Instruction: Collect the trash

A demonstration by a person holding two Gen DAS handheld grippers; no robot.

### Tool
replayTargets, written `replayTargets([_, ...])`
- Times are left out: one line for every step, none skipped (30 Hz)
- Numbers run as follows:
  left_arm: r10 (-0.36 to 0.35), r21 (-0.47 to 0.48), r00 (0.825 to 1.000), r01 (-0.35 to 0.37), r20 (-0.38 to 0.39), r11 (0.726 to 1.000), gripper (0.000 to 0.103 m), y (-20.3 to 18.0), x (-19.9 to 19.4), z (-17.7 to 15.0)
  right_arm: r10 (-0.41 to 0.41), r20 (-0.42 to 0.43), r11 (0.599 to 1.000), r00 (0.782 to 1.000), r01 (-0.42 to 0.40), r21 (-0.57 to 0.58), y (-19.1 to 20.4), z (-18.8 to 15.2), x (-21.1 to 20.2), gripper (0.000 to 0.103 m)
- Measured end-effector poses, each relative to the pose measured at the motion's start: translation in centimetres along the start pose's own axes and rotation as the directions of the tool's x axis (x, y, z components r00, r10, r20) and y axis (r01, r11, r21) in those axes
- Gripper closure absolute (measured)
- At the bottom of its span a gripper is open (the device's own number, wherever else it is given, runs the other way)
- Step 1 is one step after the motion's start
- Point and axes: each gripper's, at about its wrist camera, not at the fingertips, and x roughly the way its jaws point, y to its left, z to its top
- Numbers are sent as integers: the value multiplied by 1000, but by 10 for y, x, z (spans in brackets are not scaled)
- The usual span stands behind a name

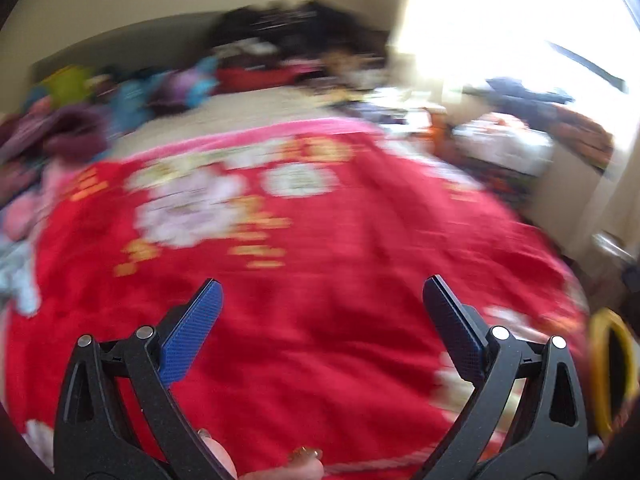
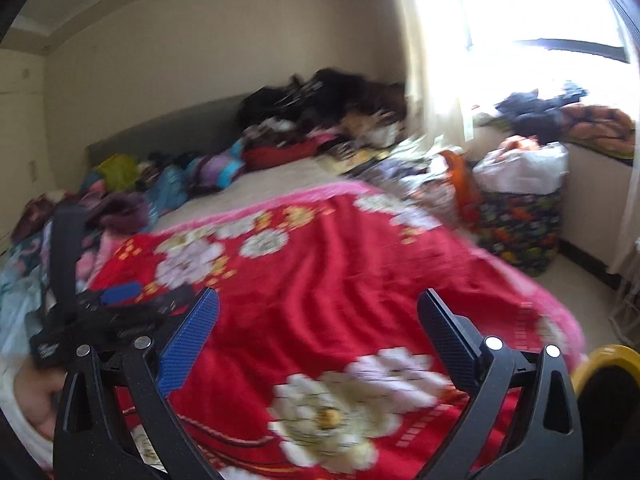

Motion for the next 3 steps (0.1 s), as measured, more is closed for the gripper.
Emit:
replayTargets([76, -31, 997, -77, -26, 997, 11, 23, 15, 3, 62, -86, 997, 994, -65, -30, 20, 0, 33, 6])
replayTargets([139, -60, 989, -142, -55, 988, 11, 47, 33, 5, 116, -164, 991, 980, -126, -46, 38, -4, 64, 6])
replayTargets([192, -79, 978, -198, -78, 977, 11, 72, 51, 6, 143, -226, 985, 963, -161, -63, 56, -8, 90, 6])
